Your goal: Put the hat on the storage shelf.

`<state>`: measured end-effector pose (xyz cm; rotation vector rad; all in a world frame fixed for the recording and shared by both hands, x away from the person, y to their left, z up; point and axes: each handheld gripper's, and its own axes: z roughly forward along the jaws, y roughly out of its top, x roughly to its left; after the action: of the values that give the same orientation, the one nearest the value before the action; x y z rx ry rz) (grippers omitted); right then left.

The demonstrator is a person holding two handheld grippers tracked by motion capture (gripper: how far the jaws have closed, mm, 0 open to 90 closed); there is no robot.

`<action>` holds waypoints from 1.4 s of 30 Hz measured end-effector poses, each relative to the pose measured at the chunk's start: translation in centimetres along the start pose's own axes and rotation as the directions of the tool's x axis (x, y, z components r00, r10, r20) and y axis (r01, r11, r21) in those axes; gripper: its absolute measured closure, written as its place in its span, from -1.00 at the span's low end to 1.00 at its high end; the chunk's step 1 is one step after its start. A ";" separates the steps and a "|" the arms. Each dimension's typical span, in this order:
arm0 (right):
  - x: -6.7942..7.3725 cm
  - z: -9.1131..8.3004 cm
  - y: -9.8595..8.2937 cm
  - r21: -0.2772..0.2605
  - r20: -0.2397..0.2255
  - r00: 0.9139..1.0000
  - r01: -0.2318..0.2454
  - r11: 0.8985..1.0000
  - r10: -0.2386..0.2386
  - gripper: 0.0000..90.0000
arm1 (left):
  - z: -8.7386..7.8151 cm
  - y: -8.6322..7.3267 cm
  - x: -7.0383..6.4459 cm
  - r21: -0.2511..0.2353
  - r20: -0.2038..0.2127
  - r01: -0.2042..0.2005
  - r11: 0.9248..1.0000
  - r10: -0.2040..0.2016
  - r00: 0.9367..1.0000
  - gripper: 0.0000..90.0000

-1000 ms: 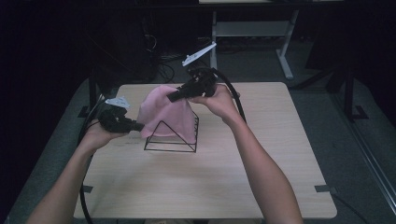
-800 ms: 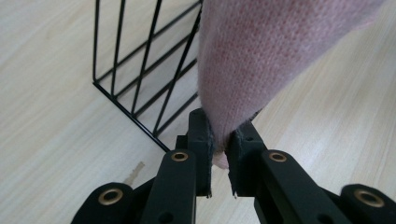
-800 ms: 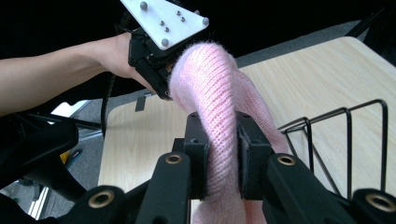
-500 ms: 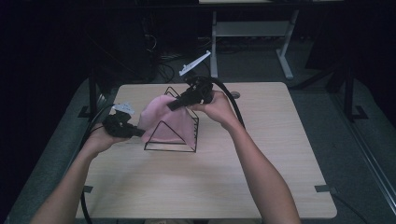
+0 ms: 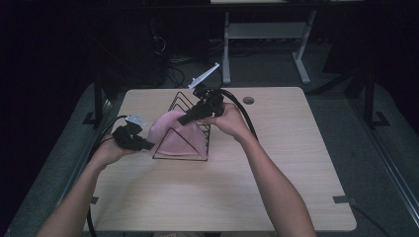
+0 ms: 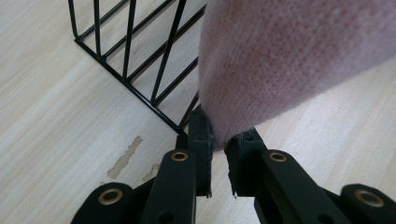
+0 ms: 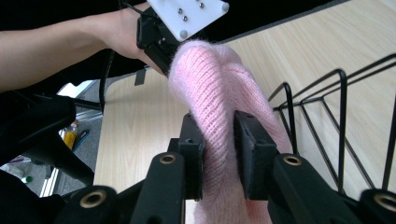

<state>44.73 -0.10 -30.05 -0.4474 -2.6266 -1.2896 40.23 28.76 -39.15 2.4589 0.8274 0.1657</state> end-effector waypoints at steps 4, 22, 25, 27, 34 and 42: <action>0.0 0.2 -0.4 0.012 -0.002 1.000 -0.018 1.000 0.018 0.51 | 0.4 -0.1 0.1 0.030 -0.010 -0.004 1.000 0.004 1.000 0.80; 0.2 0.9 -0.9 0.024 -0.017 1.000 -0.003 1.000 0.004 0.80 | 1.8 -1.3 0.7 0.066 0.002 0.031 0.997 -0.031 1.000 0.85; 0.2 1.0 -1.1 0.029 -0.016 1.000 0.002 1.000 -0.001 0.77 | 1.8 -1.3 0.8 0.058 -0.001 0.041 0.997 -0.041 0.999 0.86; 0.1 0.8 -1.3 0.018 -0.010 1.000 -0.005 1.000 0.005 0.69 | 1.8 -1.3 0.8 0.061 0.001 0.030 0.998 -0.030 1.000 0.85; 0.3 -0.4 -2.2 -0.027 0.016 1.000 -0.014 1.000 0.015 0.36 | 1.2 -1.3 0.5 0.043 0.000 0.027 0.999 -0.027 1.000 0.68; 0.5 -2.3 -3.1 -0.071 0.060 0.997 -0.036 0.997 0.040 0.16 | 0.0 -1.5 0.1 0.003 0.002 0.034 0.999 -0.034 0.999 0.51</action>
<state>43.25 -3.67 -30.79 -0.5539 -2.6153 -1.3810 39.51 29.82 -39.92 2.4456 0.8687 0.1492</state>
